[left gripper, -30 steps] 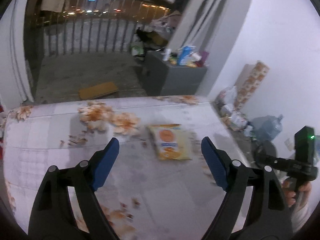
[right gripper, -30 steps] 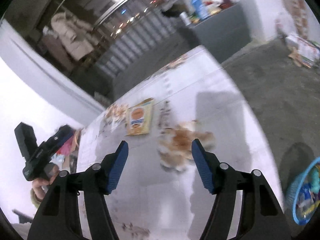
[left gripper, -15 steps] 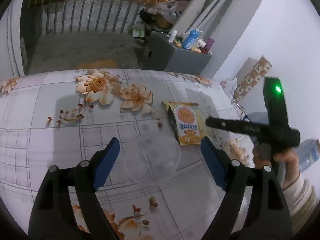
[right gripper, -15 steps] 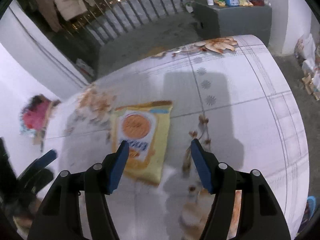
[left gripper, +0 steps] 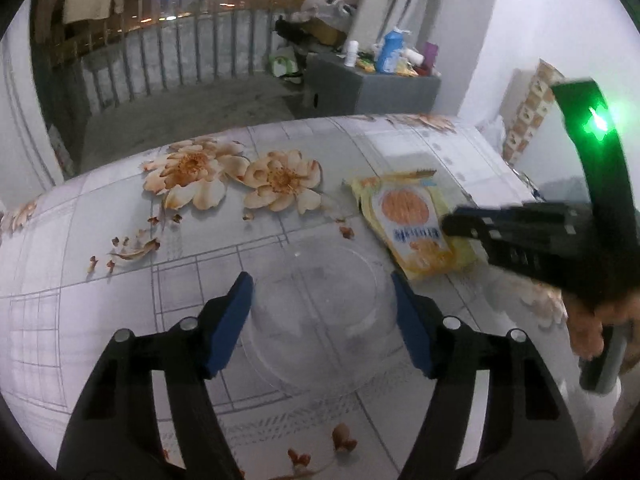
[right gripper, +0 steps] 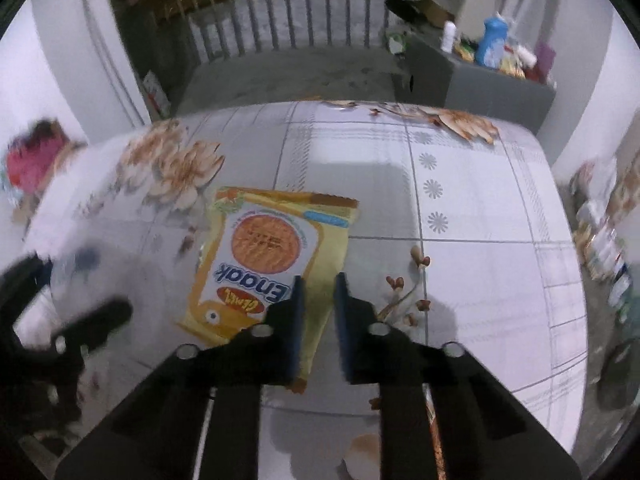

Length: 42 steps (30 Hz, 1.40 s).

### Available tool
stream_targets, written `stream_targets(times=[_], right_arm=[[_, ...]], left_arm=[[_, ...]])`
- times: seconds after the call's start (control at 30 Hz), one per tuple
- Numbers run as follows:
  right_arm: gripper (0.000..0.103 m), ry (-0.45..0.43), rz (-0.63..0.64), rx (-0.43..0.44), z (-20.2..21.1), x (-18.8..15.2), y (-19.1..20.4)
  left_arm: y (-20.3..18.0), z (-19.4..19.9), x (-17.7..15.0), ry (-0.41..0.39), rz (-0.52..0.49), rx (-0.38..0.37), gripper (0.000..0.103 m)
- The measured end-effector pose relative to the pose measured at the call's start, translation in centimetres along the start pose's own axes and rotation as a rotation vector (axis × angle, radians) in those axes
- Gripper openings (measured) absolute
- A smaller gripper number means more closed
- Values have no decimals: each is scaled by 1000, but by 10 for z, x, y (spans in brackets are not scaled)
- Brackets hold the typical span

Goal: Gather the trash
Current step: 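Move both tools back to the yellow snack packet and clear cup on the table, then grasp the yellow snack packet with the right gripper while the left grasps the clear cup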

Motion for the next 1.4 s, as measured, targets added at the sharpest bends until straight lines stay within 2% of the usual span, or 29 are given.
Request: stream_targets(times=[0.07, 0.23, 0.4, 0.63, 0.83, 1.0, 1.1, 1.17, 1.27, 1.33, 1.4], right_arm=[[5, 1, 21, -4, 5, -5, 2], [3, 7, 25, 13, 28, -26, -3], [3, 11, -35, -2, 70, -74, -21], [2, 27, -233, -30, 155, -167, -64], [2, -10, -386, -74, 211, -220, -89], [2, -48, -461, -84, 230, -237, -104], [2, -79, -504, -54, 238, -238, -108], [2, -91, -537, -2, 240, -238, -106], [4, -100, -522, 17, 239, -234, -101], [13, -98, -505, 13, 237, -232, -98], [28, -91, -501, 9, 231, -230, -99]], left_arm=[[-2, -1, 0, -4, 3, 6, 64], [-36, 6, -11, 18, -58, -62, 64], [-80, 29, -38, 54, -101, -149, 64], [-154, 75, -84, 95, -143, -320, 64], [-194, 102, -101, 68, -191, -379, 64], [-210, 110, -103, 57, -225, -384, 64], [-212, 111, -102, 59, -235, -374, 64], [-215, 109, -102, 60, -241, -368, 64], [-217, 104, -104, 67, -248, -354, 64], [-216, 105, -107, 75, -245, -347, 64], [-215, 102, -111, 86, -243, -337, 64]])
Point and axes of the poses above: each gripper's, at about its wrist camera, not at the fingertips, and z roughly against the way its jaws point, y to its left, x to its top, the point moved 8 cm from there along -z, roughly the way its jaws point, and after that the axes turned 9 degrees about -y, right-handed, at the moved point
